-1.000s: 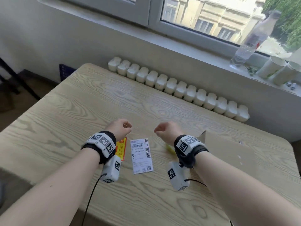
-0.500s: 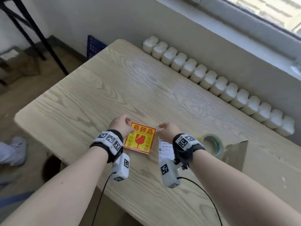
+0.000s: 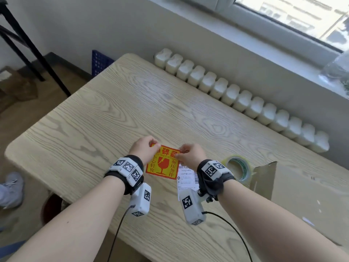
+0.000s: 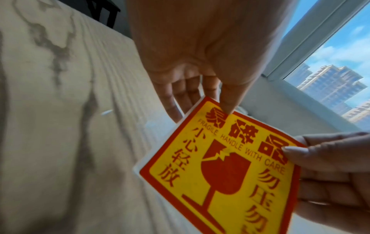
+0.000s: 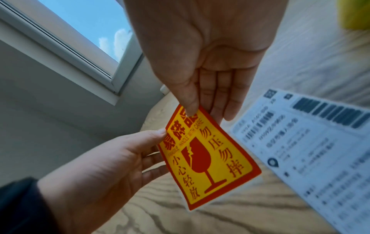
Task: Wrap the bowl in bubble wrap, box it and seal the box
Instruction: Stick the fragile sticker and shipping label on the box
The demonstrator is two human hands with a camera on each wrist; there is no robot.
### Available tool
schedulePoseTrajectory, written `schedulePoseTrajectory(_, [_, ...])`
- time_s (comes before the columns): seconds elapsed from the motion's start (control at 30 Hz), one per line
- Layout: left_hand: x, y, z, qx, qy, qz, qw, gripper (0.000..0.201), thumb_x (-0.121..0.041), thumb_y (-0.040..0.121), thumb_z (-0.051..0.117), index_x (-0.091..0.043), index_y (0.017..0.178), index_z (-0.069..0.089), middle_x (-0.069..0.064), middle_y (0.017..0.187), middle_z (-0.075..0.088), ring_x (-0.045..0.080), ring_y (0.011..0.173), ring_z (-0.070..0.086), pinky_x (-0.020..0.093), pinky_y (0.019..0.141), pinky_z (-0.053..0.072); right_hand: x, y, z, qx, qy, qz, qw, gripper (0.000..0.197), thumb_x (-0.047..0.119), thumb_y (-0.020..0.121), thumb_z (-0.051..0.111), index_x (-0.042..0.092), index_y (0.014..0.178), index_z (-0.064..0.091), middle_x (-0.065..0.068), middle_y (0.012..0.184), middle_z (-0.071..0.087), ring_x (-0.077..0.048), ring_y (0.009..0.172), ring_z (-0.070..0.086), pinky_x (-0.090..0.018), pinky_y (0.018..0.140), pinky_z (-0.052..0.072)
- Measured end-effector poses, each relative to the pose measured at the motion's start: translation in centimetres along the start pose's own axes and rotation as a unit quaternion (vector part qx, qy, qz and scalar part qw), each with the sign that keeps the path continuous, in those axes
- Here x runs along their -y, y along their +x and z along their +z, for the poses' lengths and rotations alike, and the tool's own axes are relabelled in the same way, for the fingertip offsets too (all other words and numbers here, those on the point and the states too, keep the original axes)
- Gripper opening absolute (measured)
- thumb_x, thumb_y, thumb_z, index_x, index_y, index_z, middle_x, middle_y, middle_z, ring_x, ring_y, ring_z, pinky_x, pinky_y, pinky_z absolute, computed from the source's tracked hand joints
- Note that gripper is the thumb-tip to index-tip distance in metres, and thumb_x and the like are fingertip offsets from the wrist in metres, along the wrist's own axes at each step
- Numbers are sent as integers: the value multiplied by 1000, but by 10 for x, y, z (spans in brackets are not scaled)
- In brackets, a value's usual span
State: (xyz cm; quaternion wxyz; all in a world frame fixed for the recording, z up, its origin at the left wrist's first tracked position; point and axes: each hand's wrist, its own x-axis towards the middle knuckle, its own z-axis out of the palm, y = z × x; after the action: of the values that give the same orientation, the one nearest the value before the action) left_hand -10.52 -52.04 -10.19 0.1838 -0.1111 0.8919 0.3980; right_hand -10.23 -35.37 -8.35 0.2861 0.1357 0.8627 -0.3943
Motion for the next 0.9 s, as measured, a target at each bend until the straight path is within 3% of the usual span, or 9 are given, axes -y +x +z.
schedulePoseTrajectory(0.13, [-47,-7,-1,-13,-24,65,998,17,-29,93,55,-17,83,62,0,85,64,18,83,58,26,71,41,2,-21,-41,-59,111,-10,992,15,13,90,65,14,77,57,-11,89,69,-27,85,70,-41,80,59])
schedulePoseTrajectory(0.2, [-72,-11,1,-35,-47,86,995,17,-29,93,54,-16,84,62,1,86,65,19,84,59,28,75,45,-1,-35,-63,-54,160,-6,986,8,13,89,66,8,88,59,-11,89,68,-22,79,68,-31,70,59])
schedulePoseTrajectory(0.27, [-98,-16,6,-57,-77,105,990,18,-28,93,55,-14,87,65,3,87,66,21,86,60,30,78,46,-8,-53,-85,-33,138,-9,990,7,12,87,69,10,89,62,-3,82,68,-14,70,66,-22,64,57])
schedulePoseTrajectory(0.37, [-132,-23,16,-61,-97,130,985,18,-28,92,56,-14,84,64,5,87,68,23,86,62,33,79,49,-26,-77,-115,-41,127,-10,991,11,5,83,71,12,84,63,-4,79,69,-12,67,65,-27,75,57])
schedulePoseTrajectory(0.53, [-179,-47,43,-35,-66,170,983,22,-34,91,58,-13,85,65,2,81,66,19,77,57,28,71,44,-64,-114,-170,-153,177,-13,972,14,1,81,72,12,78,63,-9,72,68,-15,61,63,-29,71,58])
schedulePoseTrajectory(0.67, [-212,-72,69,11,-99,196,976,15,-21,92,59,-12,80,62,2,67,63,14,57,57,28,61,50,-99,-141,-202,-233,206,-12,950,12,1,81,73,9,79,64,-9,69,67,-15,57,61,-24,60,54])
schedulePoseTrajectory(0.8, [-239,-93,90,67,-141,198,968,7,-9,91,60,-7,85,61,8,70,64,15,60,60,29,66,57,-128,-161,-223,-281,232,-4,931,10,-2,84,67,7,89,66,-8,66,65,-15,55,59,-28,64,55])
schedulePoseTrajectory(0.9, [-254,-104,103,84,-138,204,965,8,-8,90,61,-7,83,60,7,70,64,14,61,60,24,61,55,-147,-175,-235,-303,239,-3,922,15,-4,87,62,9,95,66,-6,68,65,-15,56,61,-30,67,58])
